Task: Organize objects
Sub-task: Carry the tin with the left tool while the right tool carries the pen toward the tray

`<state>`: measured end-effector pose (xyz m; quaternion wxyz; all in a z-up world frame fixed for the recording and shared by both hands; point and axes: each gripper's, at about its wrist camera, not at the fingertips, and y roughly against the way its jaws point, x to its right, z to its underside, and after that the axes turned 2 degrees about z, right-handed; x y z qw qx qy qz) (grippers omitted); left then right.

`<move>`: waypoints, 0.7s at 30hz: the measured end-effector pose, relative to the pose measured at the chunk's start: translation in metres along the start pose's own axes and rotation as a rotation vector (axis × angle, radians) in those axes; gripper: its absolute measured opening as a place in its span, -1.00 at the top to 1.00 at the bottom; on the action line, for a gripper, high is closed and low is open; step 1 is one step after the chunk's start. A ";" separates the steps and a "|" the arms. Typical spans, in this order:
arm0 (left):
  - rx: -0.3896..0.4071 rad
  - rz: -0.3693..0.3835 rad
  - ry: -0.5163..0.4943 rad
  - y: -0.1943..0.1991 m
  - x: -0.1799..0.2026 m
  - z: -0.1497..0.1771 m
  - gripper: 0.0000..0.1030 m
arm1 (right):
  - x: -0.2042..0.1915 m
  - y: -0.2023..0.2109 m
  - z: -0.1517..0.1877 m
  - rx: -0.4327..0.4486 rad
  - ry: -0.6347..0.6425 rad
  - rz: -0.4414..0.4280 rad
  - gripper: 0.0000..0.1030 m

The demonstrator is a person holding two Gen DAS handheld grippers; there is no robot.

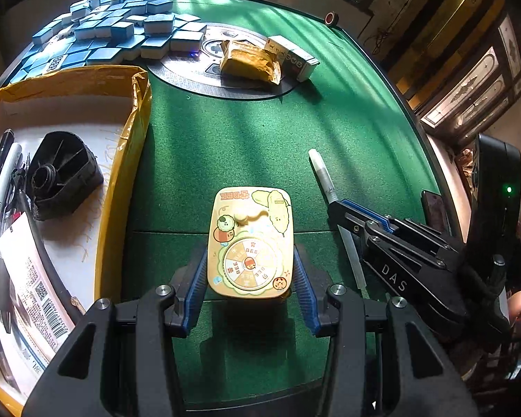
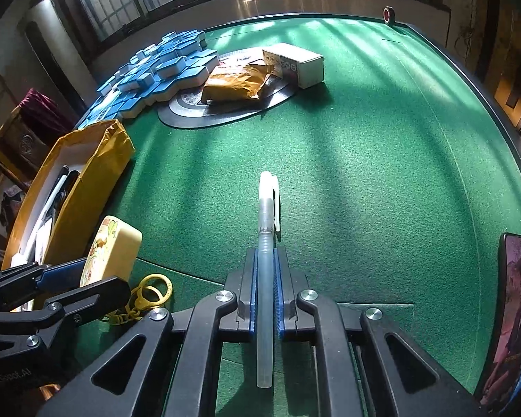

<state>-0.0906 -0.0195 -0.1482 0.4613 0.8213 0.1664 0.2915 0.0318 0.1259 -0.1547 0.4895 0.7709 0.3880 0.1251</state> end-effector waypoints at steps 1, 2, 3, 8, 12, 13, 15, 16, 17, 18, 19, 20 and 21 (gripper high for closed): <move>0.004 0.012 0.004 0.004 0.000 0.000 0.14 | -0.001 0.004 0.000 0.011 -0.009 -0.018 0.85; 0.010 0.024 0.008 0.008 -0.001 0.000 0.14 | -0.004 0.010 0.001 0.029 -0.008 -0.030 0.85; 0.019 0.030 0.012 0.014 -0.002 -0.001 0.14 | -0.008 0.016 0.001 0.047 -0.007 -0.047 0.85; 0.083 0.008 0.029 0.045 -0.015 -0.003 0.14 | -0.037 0.042 -0.005 0.097 0.003 -0.172 0.85; 0.118 0.019 0.085 0.074 -0.043 -0.008 0.14 | -0.069 0.048 -0.008 0.094 0.032 -0.268 0.85; 0.124 0.031 0.110 0.081 -0.053 -0.009 0.14 | -0.078 0.048 -0.008 0.091 0.048 -0.292 0.85; 0.148 0.026 0.148 0.097 -0.074 -0.012 0.14 | -0.097 0.045 -0.008 0.082 0.080 -0.332 0.85; 0.160 0.019 0.169 0.105 -0.084 -0.012 0.14 | -0.106 0.044 -0.009 0.077 0.095 -0.350 0.85; 0.173 0.013 0.190 0.113 -0.094 -0.013 0.14 | -0.115 0.043 -0.010 0.073 0.109 -0.368 0.85; 0.182 0.004 0.209 0.120 -0.103 -0.015 0.14 | -0.123 0.042 -0.011 0.070 0.120 -0.383 0.85; 0.189 -0.007 0.223 0.127 -0.112 -0.016 0.14 | -0.132 0.042 -0.014 0.069 0.133 -0.396 0.85; 0.200 -0.017 0.236 0.135 -0.120 -0.017 0.14 | -0.140 0.043 -0.016 0.072 0.148 -0.408 0.85; 0.215 -0.032 0.246 0.144 -0.128 -0.019 0.14 | -0.148 0.045 -0.020 0.078 0.160 -0.418 0.85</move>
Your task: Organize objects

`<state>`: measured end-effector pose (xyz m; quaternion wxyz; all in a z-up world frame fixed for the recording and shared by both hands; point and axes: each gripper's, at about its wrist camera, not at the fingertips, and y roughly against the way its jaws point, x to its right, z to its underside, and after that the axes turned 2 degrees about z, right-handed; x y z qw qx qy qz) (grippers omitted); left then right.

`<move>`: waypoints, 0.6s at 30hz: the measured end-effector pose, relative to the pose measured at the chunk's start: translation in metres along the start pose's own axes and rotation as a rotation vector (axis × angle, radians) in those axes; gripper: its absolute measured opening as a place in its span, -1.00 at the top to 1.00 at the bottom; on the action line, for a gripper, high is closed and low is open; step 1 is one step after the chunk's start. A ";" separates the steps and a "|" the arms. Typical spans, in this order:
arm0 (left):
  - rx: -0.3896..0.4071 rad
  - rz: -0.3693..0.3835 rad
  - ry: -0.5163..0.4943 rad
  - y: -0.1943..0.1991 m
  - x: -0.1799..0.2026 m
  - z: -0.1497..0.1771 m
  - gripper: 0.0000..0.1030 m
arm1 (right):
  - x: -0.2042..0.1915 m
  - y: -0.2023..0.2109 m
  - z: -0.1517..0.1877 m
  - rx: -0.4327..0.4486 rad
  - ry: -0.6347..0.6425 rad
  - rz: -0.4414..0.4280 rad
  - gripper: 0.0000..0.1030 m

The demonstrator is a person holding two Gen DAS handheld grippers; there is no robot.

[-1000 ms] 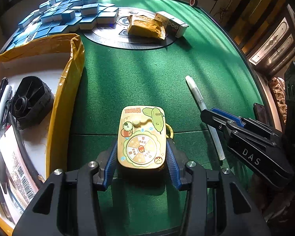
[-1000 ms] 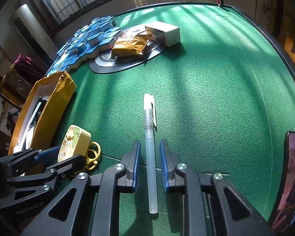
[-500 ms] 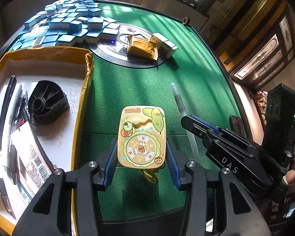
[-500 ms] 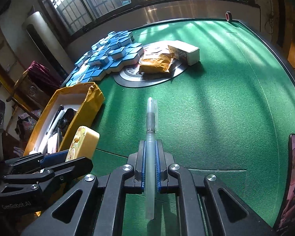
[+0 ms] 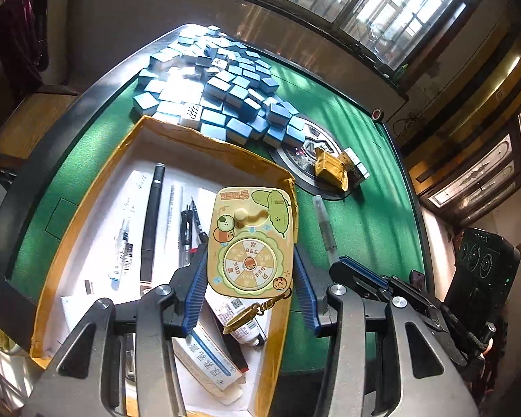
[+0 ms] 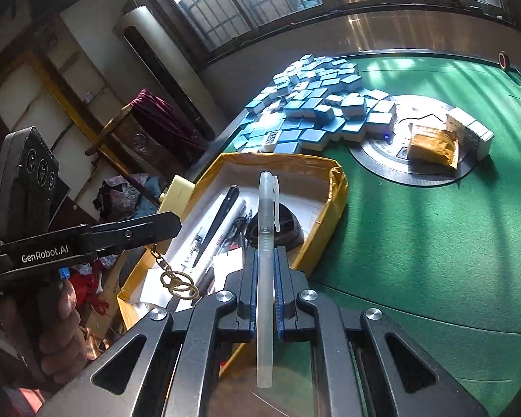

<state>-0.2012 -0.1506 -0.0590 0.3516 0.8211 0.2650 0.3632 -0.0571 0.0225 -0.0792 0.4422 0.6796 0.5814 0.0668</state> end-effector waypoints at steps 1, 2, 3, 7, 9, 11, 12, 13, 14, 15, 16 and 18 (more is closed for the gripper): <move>0.022 -0.016 0.005 0.010 -0.007 -0.005 0.14 | -0.007 -0.001 -0.005 0.005 0.013 -0.008 0.85; 0.045 -0.034 0.005 0.019 -0.012 -0.011 0.13 | -0.013 -0.002 -0.010 0.009 0.028 -0.016 0.85; 0.066 -0.055 0.006 0.027 -0.016 -0.016 0.13 | -0.019 -0.002 -0.014 0.013 0.039 -0.021 0.85; 0.110 -0.092 0.016 0.038 -0.035 -0.027 0.13 | -0.036 -0.012 -0.023 0.006 0.063 -0.037 0.85; 0.082 -0.100 0.026 0.025 -0.043 -0.027 0.13 | -0.039 -0.027 -0.020 -0.025 0.062 -0.041 0.85; 0.041 -0.097 0.041 0.009 -0.053 -0.024 0.13 | -0.038 -0.045 -0.013 -0.072 0.056 -0.043 0.85; 0.020 -0.104 0.046 0.000 -0.057 -0.023 0.13 | -0.037 -0.055 -0.010 -0.100 0.049 -0.046 0.85; 0.007 -0.114 0.046 -0.006 -0.061 -0.021 0.13 | -0.036 -0.064 -0.006 -0.127 0.043 -0.051 0.85; -0.006 -0.119 0.045 -0.013 -0.064 -0.019 0.13 | -0.034 -0.071 -0.003 -0.146 0.036 -0.050 0.85; -0.026 -0.123 0.050 -0.021 -0.068 -0.018 0.13 | -0.033 -0.077 -0.001 -0.158 0.032 -0.039 0.85; -0.046 -0.127 0.055 -0.027 -0.072 -0.016 0.13 | -0.032 -0.082 0.001 -0.166 0.030 -0.031 0.85; -0.072 -0.129 0.059 -0.038 -0.077 -0.014 0.13 | -0.031 -0.088 0.003 -0.178 0.031 -0.027 0.85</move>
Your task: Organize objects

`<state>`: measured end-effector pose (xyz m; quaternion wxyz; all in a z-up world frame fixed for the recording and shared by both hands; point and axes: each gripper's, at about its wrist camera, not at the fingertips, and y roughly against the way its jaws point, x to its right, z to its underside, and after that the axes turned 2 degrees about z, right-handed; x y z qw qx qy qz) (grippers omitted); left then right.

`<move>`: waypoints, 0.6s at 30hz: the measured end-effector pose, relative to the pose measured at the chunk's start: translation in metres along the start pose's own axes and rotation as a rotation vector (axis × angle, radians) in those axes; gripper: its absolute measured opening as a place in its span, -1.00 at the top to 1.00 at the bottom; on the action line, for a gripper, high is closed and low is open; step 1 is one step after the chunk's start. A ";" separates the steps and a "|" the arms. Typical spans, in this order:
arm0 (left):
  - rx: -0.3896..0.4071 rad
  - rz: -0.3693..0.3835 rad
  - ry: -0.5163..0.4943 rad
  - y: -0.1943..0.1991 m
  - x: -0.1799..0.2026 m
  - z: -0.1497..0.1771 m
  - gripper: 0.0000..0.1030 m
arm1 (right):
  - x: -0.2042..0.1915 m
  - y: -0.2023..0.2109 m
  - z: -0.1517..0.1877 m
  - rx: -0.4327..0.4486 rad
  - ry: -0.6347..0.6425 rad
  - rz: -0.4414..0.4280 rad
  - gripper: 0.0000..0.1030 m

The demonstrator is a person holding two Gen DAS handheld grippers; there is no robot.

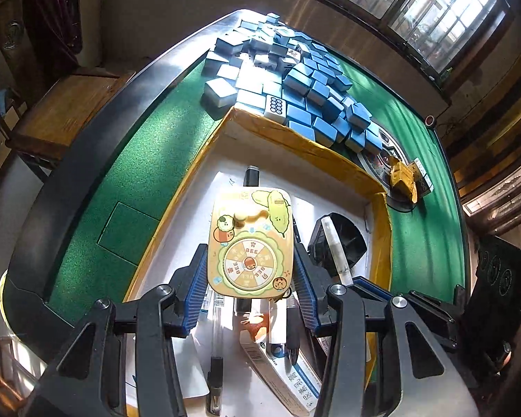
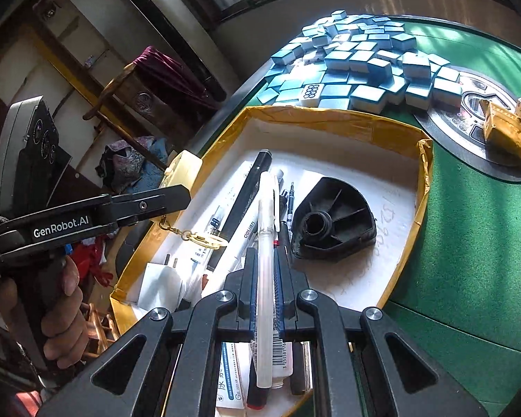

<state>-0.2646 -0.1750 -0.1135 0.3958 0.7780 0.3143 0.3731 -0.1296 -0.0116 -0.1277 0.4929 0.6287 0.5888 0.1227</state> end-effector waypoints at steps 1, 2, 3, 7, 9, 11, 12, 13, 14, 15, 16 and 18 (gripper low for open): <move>-0.012 0.002 0.006 -0.005 -0.002 0.000 0.13 | -0.001 -0.002 0.001 -0.003 0.003 0.005 0.85; -0.019 0.001 0.008 -0.009 -0.003 0.001 0.13 | -0.001 -0.004 0.001 -0.007 0.007 0.008 0.85; -0.024 -0.004 0.004 -0.013 -0.004 0.002 0.13 | -0.002 -0.006 0.001 -0.011 0.008 0.009 0.85; -0.048 -0.011 -0.003 -0.027 -0.005 0.001 0.13 | -0.004 -0.012 0.002 -0.023 0.012 0.019 0.85; -0.041 -0.043 -0.015 -0.030 -0.005 0.000 0.13 | -0.006 -0.017 0.002 -0.030 0.014 0.023 0.85; -0.049 -0.041 -0.012 -0.032 -0.007 0.001 0.13 | -0.007 -0.019 0.002 -0.031 0.017 0.038 0.85; -0.055 -0.040 -0.014 -0.034 -0.007 0.001 0.13 | -0.007 -0.020 0.002 -0.031 0.017 0.045 0.85; -0.058 -0.046 -0.016 -0.036 -0.007 0.001 0.13 | -0.007 -0.021 0.002 -0.032 0.017 0.050 0.85; -0.059 -0.052 -0.021 -0.037 -0.007 0.002 0.13 | -0.007 -0.022 0.001 -0.033 0.017 0.053 0.85; -0.060 -0.057 -0.023 -0.038 -0.007 0.002 0.13 | -0.007 -0.023 0.001 -0.036 0.017 0.055 0.85; -0.060 -0.062 -0.024 -0.039 -0.007 0.003 0.13 | -0.007 -0.023 0.001 -0.036 0.015 0.051 0.85; -0.057 -0.077 -0.032 -0.040 -0.006 0.004 0.13 | -0.007 -0.025 0.001 -0.038 0.015 0.049 0.85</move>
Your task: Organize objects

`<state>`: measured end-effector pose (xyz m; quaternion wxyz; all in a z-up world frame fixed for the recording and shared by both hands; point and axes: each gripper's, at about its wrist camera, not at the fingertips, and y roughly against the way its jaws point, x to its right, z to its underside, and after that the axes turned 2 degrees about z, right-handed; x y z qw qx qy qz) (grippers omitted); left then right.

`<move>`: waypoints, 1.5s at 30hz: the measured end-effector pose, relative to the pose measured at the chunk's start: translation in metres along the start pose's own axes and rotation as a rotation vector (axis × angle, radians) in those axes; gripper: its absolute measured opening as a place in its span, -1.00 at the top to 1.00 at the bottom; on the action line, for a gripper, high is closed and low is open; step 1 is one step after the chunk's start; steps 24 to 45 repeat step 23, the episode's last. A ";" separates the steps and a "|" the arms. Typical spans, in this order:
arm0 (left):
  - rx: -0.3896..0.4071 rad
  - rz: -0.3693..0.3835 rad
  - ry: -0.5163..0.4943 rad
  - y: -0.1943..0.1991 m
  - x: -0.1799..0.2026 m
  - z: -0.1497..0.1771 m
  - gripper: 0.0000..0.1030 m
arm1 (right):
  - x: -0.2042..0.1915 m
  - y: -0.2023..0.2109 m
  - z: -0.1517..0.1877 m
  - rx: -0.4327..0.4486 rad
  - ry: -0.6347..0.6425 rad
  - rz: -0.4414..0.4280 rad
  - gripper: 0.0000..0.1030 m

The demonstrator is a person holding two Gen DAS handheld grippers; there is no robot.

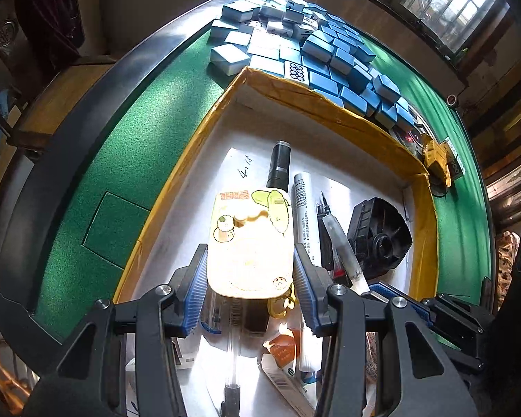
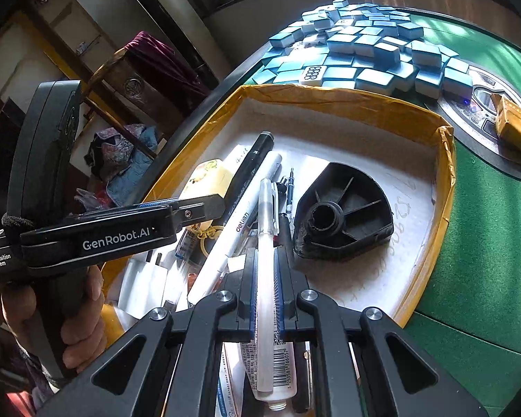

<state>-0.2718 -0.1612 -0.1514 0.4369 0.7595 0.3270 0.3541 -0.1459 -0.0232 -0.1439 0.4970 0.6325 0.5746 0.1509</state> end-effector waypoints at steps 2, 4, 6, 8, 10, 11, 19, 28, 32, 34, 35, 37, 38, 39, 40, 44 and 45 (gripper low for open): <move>0.008 -0.018 -0.017 -0.001 0.004 0.002 0.13 | 0.000 0.000 0.000 0.000 -0.003 -0.002 0.84; 0.041 -0.021 -0.061 0.002 0.012 0.006 0.13 | 0.001 0.000 0.001 0.006 -0.012 -0.007 0.83; 0.085 -0.013 -0.087 0.009 0.020 0.014 0.12 | 0.004 0.003 0.003 0.005 -0.023 -0.023 0.77; 0.123 -0.029 -0.101 0.016 0.025 0.021 -0.13 | 0.007 0.012 0.007 0.024 -0.032 -0.060 0.49; 0.182 -0.052 -0.097 0.027 0.030 0.030 -0.15 | 0.009 0.027 0.015 0.066 -0.029 -0.080 0.23; 0.206 -0.062 -0.083 0.033 0.032 0.035 -0.16 | 0.010 0.035 0.020 0.090 -0.022 -0.083 0.15; 0.197 -0.182 -0.100 0.039 0.061 0.064 -0.17 | 0.021 0.069 0.054 0.163 -0.004 -0.041 0.14; 0.203 -0.176 -0.103 0.045 0.069 0.073 -0.17 | 0.025 0.072 0.063 0.156 -0.015 -0.047 0.14; 0.203 -0.176 -0.103 0.045 0.069 0.073 -0.17 | 0.025 0.072 0.063 0.156 -0.015 -0.047 0.14; 0.203 -0.176 -0.103 0.045 0.069 0.073 -0.17 | 0.025 0.072 0.063 0.156 -0.015 -0.047 0.14; 0.203 -0.176 -0.103 0.045 0.069 0.073 -0.17 | 0.025 0.072 0.063 0.156 -0.015 -0.047 0.14; 0.203 -0.176 -0.103 0.045 0.069 0.073 -0.17 | 0.025 0.072 0.063 0.156 -0.015 -0.047 0.14; 0.203 -0.176 -0.103 0.045 0.069 0.073 -0.17 | 0.025 0.072 0.063 0.156 -0.015 -0.047 0.14; 0.203 -0.176 -0.103 0.045 0.069 0.073 -0.17 | 0.025 0.072 0.063 0.156 -0.015 -0.047 0.14; 0.203 -0.176 -0.103 0.045 0.069 0.073 -0.17 | 0.025 0.072 0.063 0.156 -0.015 -0.047 0.14; 0.203 -0.176 -0.103 0.045 0.069 0.073 -0.17 | 0.025 0.072 0.063 0.156 -0.015 -0.047 0.14; 0.203 -0.176 -0.103 0.045 0.069 0.073 -0.17 | 0.025 0.072 0.063 0.156 -0.015 -0.047 0.14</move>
